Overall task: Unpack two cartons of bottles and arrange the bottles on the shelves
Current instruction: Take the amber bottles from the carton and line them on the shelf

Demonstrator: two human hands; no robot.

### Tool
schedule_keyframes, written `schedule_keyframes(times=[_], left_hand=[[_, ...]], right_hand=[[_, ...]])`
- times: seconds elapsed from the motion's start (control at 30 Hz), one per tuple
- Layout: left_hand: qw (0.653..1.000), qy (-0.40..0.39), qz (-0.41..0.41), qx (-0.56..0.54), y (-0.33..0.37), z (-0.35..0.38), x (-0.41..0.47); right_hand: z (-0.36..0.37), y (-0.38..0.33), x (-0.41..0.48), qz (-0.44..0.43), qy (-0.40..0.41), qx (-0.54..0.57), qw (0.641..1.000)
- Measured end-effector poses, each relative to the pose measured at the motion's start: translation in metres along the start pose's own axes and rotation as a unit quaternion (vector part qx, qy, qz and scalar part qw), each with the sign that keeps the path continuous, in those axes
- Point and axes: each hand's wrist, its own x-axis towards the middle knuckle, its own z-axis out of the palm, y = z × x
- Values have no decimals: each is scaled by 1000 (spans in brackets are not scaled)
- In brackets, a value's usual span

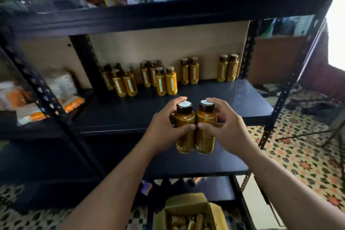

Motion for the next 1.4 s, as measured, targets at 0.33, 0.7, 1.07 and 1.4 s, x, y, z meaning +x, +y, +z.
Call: schedule_keyframes(times=[0.33, 0.7, 1.07, 1.4], left_hand=[[998, 61, -18, 20, 18, 12, 65], [984, 142, -98, 45, -17, 78, 148], [986, 119, -105, 58, -45, 96, 194], [996, 34, -43, 66, -59, 64, 209]], right_hand=[[-23, 25, 70, 40, 32, -13, 999], [-54, 113, 140, 64, 7, -28, 998], [-50, 148, 169, 89, -10, -7, 996], [-49, 146, 173, 83, 5, -32, 996]])
